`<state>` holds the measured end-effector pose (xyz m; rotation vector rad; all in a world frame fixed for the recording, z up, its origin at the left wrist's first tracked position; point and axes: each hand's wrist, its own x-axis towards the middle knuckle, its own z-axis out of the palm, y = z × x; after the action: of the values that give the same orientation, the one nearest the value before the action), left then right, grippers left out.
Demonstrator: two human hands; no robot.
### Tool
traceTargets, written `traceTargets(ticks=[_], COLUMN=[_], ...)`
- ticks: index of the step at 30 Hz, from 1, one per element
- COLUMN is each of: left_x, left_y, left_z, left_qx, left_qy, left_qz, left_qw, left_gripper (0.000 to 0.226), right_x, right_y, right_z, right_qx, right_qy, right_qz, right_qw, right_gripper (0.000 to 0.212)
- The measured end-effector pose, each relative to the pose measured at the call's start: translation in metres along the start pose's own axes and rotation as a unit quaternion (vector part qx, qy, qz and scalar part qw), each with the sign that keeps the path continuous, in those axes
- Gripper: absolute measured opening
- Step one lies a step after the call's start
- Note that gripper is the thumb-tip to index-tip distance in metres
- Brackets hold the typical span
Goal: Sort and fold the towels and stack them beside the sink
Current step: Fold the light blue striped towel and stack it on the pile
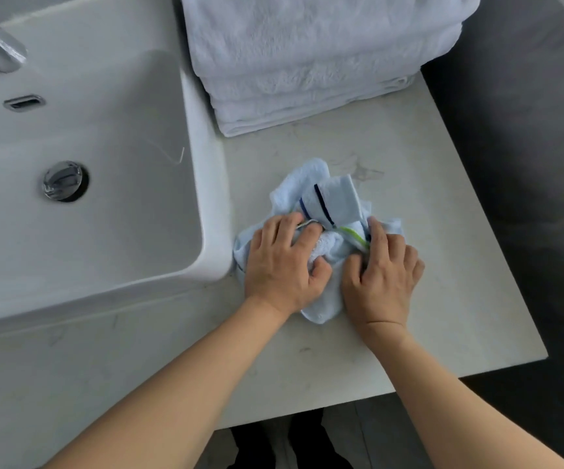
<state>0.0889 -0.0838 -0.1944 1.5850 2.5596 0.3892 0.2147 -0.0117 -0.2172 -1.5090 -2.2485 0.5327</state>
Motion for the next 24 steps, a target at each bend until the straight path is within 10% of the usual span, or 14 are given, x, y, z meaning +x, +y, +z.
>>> traceTargets(ticks=[24], left_x=[-0.198], left_y=[-0.175], left_z=[-0.059], left_qx=[-0.028], left_qy=[-0.033], left_qz=[0.022], left_qw=[0.999], left_gripper=[0.038], right_x=[-0.153], right_y=[-0.115], right_z=[0.047], right_qx=[0.018], right_qy=[-0.095], right_qz=[-0.279], right_qw=[0.956], right_gripper=[0.033])
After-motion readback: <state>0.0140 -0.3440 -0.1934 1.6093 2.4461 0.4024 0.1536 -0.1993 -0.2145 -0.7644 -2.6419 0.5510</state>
